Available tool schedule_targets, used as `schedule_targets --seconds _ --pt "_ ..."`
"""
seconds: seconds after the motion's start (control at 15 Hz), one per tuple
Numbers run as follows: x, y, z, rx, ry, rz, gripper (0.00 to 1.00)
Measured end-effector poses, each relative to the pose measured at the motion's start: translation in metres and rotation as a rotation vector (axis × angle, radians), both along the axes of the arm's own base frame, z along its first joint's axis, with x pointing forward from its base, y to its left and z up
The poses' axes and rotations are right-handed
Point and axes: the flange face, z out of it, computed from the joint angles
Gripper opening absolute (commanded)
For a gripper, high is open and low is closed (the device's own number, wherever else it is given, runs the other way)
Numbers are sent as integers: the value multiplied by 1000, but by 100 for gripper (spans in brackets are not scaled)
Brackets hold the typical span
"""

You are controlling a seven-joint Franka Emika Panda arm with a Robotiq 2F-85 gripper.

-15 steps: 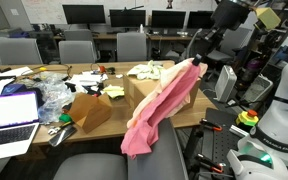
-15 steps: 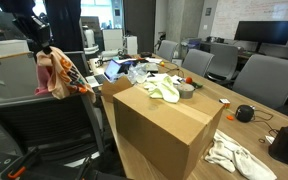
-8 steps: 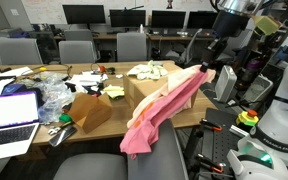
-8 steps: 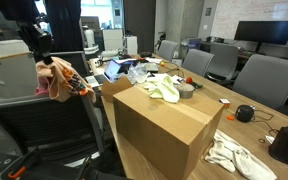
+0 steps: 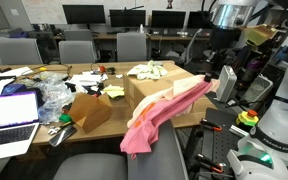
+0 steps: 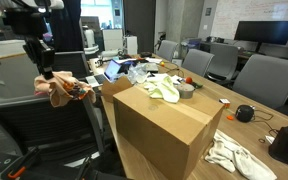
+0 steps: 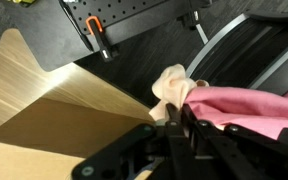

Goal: Move the t-shirts from the top of the brown box to the backrest of the grey chair

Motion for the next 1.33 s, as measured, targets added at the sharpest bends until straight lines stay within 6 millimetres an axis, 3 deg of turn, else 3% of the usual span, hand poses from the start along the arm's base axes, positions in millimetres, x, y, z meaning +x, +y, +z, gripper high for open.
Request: schedule_targets --seconds 0.67,1.33 --pt "20 0 -67 0 235 -43 2" --pt "34 -61 -147 97 466 -287 2"
